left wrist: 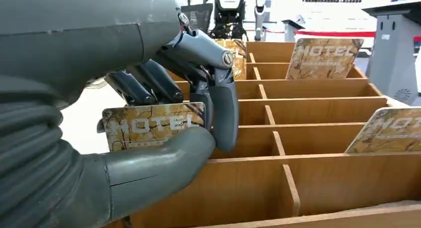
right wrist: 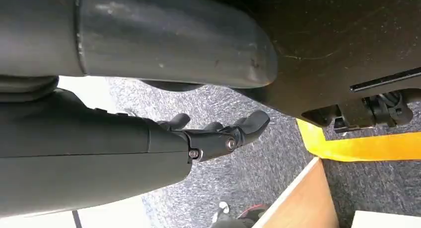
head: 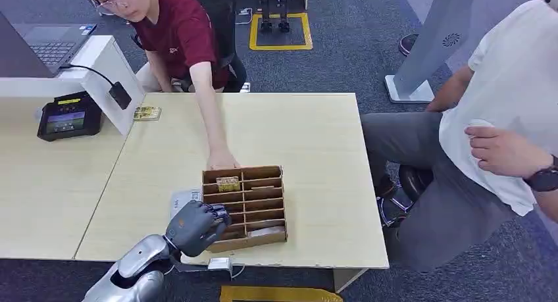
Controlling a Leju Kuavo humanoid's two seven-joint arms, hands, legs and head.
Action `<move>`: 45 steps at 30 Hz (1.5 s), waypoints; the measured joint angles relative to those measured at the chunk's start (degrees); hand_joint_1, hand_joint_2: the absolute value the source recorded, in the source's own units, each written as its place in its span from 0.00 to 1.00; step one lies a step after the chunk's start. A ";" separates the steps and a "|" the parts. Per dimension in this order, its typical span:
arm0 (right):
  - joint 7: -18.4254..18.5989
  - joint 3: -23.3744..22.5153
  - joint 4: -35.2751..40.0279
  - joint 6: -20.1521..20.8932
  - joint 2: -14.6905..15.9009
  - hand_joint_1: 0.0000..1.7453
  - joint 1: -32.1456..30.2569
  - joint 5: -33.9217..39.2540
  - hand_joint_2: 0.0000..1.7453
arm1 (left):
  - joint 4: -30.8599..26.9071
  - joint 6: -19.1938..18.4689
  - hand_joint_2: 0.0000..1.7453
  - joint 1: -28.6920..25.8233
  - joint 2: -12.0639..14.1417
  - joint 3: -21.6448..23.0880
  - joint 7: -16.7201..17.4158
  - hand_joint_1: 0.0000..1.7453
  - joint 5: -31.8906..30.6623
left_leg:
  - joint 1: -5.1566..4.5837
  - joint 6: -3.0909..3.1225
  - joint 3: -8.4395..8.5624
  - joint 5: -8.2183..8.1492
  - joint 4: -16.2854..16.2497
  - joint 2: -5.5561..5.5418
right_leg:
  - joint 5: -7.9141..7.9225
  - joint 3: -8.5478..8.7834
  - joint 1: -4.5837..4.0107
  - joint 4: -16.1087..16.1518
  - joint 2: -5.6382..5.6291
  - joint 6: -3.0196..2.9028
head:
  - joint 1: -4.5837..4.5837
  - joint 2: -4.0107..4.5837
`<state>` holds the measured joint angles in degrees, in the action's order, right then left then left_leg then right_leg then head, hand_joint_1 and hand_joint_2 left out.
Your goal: Pass the card to the sensor for recognition and then transmit it.
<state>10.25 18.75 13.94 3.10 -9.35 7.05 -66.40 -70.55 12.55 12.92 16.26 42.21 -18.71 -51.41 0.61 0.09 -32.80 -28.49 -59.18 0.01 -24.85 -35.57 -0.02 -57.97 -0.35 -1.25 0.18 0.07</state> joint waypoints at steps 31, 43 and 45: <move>-1.01 0.88 0.02 0.83 -0.11 0.00 0.28 -1.23 0.00 | -17.46 -4.81 1.00 9.71 4.70 -13.55 4.05 1.00 4.28 | 0.00 0.01 -0.11 0.14 -0.03 -0.27 | 0.07 -0.06 -0.02 0.00 0.26 0.04 | 0.02 0.00; -1.01 3.93 0.42 1.38 -0.98 0.00 1.58 -2.99 0.00 | 9.13 1.42 1.00 30.93 -8.17 -13.57 20.76 1.00 -7.52 | 0.00 0.00 -0.14 0.32 -0.07 -0.24 | 0.29 -0.12 0.00 0.00 0.19 -0.03 | 0.13 0.00; -0.96 4.17 0.46 1.38 -0.98 0.00 1.58 -2.99 0.00 | 11.57 2.27 1.00 32.33 -8.79 -13.57 21.40 1.00 -7.98 | 0.00 0.00 -0.15 0.31 -0.06 -0.24 | 0.28 -0.13 -0.01 0.00 0.19 -0.03 | 0.13 0.00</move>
<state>9.29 22.93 14.40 4.48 -10.34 8.63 -69.40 -58.99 14.82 45.26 7.47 28.63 2.69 -59.39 0.61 0.08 -32.94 -28.17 -59.24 -0.23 -24.57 -35.70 -0.03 -57.97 -0.16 -1.28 0.31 0.07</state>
